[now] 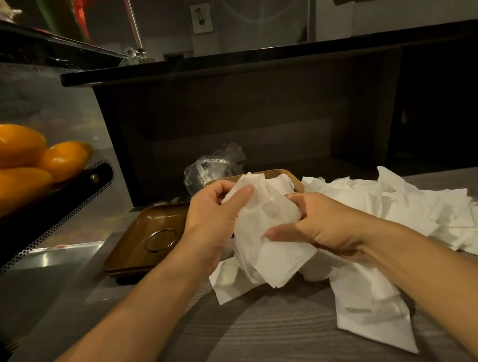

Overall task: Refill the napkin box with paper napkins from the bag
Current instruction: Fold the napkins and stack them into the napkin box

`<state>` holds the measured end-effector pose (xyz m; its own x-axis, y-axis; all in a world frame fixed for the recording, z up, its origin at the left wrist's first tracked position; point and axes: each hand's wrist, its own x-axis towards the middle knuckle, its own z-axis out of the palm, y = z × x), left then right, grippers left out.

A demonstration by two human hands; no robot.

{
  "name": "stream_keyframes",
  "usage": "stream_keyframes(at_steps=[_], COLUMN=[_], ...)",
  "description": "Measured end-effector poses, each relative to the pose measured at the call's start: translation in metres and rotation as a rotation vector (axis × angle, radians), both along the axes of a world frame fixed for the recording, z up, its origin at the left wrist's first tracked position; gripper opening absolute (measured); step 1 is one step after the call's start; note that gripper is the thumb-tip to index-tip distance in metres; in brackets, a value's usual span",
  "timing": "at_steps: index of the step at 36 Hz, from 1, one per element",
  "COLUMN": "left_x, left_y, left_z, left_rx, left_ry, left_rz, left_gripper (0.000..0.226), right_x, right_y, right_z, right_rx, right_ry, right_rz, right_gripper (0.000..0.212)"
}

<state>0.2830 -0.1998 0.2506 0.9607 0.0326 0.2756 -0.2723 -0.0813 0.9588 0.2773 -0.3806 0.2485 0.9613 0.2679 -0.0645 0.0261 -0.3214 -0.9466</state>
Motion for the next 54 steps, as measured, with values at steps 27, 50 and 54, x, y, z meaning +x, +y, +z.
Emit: stream_keyframes(at_steps=[27, 50, 54], left_x=[-0.008, -0.013, -0.013], left_y=[-0.005, 0.008, 0.010], left_z=[0.004, 0.010, 0.013], left_rx=[0.173, 0.465, 0.543], left_ry=[0.113, 0.120, 0.067], left_rz=[-0.090, -0.349, -0.394], left_gripper=[0.015, 0.022, 0.019], right_x=[-0.004, 0.001, 0.002], right_y=[0.002, 0.000, -0.002], right_z=[0.001, -0.004, 0.003], right_rx=[-0.041, -0.306, -0.151], right_ry=[-0.248, -0.509, -0.491], right_rz=[-0.066, -0.084, -0.137], right_gripper=[0.016, 0.021, 0.022])
